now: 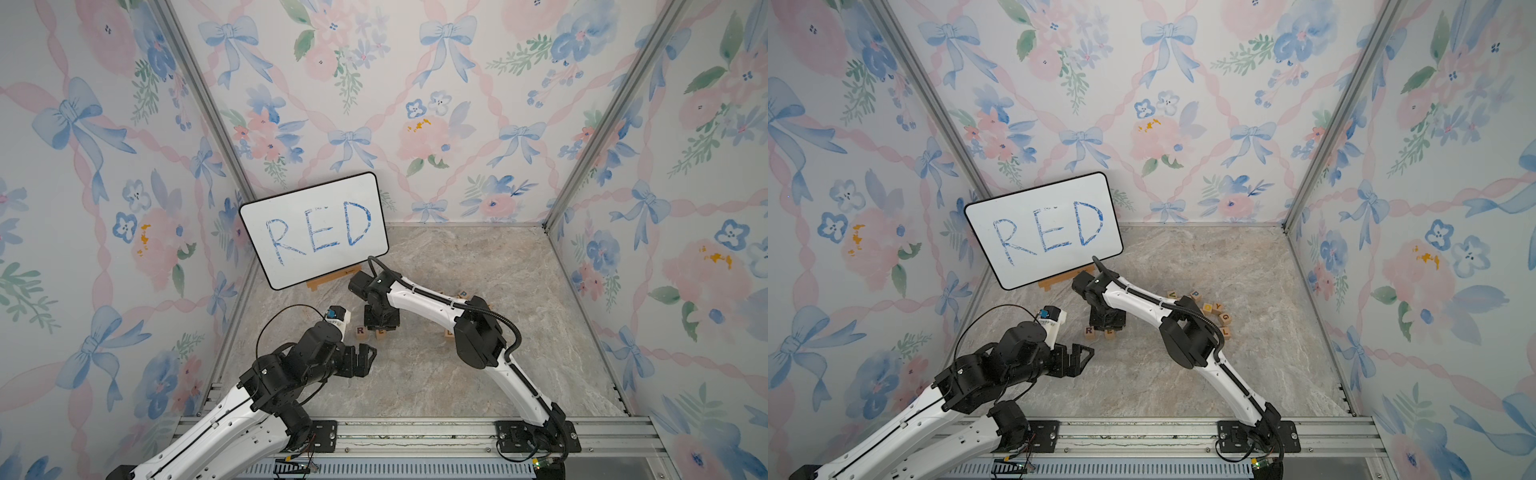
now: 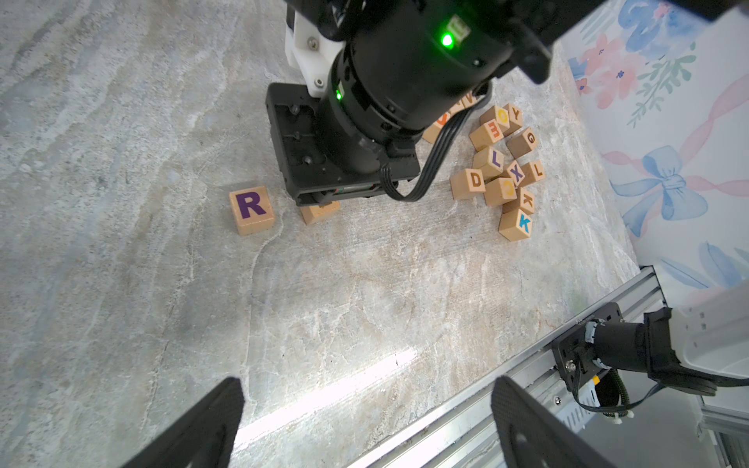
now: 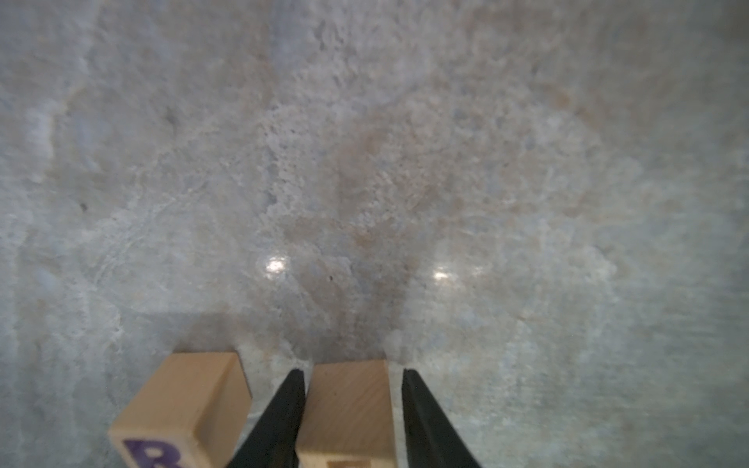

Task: Assemble the uppercase word "red" with letter blocks
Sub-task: Place the letter block at the center of the board.

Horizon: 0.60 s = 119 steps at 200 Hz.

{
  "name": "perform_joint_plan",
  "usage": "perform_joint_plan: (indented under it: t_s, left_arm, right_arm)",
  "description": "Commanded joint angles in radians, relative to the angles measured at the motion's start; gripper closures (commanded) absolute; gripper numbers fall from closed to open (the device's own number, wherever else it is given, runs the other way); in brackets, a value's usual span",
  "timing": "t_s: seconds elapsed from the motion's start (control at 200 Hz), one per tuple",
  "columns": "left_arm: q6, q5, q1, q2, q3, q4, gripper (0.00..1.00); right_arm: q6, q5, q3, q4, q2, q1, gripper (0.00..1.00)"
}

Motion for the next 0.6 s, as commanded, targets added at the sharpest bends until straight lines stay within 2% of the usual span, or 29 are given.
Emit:
perform_joint_plan:
  t_s: [0.0,0.59]
  left_arm:
    - [0.025,-0.011,0.008,0.003,0.016,-0.021,0.02]
    - [0.058,-0.033,0.009,0.067,0.059,-0.018,0.02]
  right_arm:
    - [-0.003,0.009,0.0,-0.028,0.0,0.008,0.57]
    - [-0.024,0.004,-0.004,-0.014,-0.06,0.004,0.55]
